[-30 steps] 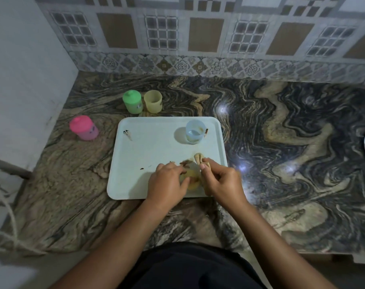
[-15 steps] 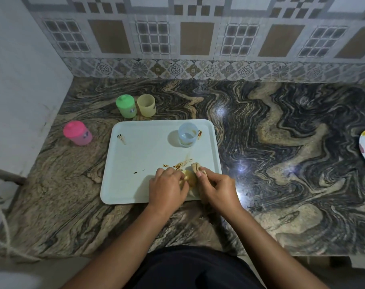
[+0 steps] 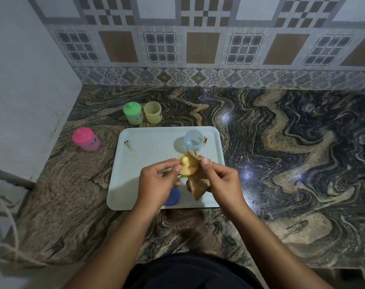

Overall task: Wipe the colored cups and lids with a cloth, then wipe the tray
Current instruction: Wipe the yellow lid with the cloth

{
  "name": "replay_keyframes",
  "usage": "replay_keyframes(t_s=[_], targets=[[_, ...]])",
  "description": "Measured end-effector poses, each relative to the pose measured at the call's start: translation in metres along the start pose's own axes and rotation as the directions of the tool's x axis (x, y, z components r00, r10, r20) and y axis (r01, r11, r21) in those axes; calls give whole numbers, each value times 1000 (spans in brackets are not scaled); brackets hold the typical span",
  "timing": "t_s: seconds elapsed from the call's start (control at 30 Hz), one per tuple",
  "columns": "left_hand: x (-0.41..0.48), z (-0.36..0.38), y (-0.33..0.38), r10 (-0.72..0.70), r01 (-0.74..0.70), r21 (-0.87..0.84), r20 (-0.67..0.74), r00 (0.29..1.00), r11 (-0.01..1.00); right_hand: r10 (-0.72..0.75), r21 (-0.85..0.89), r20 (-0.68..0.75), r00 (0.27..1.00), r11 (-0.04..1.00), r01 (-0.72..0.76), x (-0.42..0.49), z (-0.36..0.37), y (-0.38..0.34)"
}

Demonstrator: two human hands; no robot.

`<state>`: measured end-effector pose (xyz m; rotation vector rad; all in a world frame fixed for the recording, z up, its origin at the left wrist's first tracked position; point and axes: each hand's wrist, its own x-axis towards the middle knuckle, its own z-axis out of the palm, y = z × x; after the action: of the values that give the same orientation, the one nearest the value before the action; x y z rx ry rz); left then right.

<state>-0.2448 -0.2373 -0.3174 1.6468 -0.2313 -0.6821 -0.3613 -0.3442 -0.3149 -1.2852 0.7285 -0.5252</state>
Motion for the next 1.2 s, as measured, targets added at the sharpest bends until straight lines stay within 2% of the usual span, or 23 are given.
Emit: replay_keyframes(t_s=[0.07,0.13,0.23,0.3,0.43,0.5,0.57,0.67,0.83,0.9,0.97,1.07,1.13,1.2], targets=[[-1,-5,10,-114,111,-239,1,993,965,-6,10,-3,1000,1000,6,0,5,-9],[-2,-9,18,-228,229,-427,54,972,875,-13,28,8,1000,1000,13,0,10,-14],[-4,-15,25,-284,381,-501,261,923,777,-49,29,21,999,998,48,4,14,-11],[-6,-18,28,-266,412,-535,331,905,737,-104,9,49,993,995,103,7,18,-10],[-7,-21,31,-223,340,-624,260,940,704,-327,-112,74,942,936,334,3,23,-3],[-6,-23,32,-200,302,-620,231,952,724,-484,-259,112,868,829,496,1,26,2],[-6,-26,33,-161,272,-587,236,958,763,-573,-358,180,799,719,596,0,28,6],[-11,-27,37,-81,201,-516,246,966,832,-627,-419,225,746,629,655,0,29,5],[-13,-34,42,7,75,-372,214,977,925,-672,-464,243,700,553,692,-1,29,-3],[-12,-39,46,23,56,-339,224,974,939,-678,-476,201,707,563,676,3,28,-8],[-13,-41,48,35,43,-324,231,972,945,-645,-465,122,754,634,618,8,26,-12],[-16,-39,52,51,21,-332,209,977,943,-450,-285,110,886,840,462,6,26,-22],[-17,-37,55,44,7,-342,142,989,940,-363,-203,103,926,904,377,-2,30,-27],[-18,-34,55,37,-14,-357,59,998,934,-324,-139,23,946,936,324,-4,31,-27]])
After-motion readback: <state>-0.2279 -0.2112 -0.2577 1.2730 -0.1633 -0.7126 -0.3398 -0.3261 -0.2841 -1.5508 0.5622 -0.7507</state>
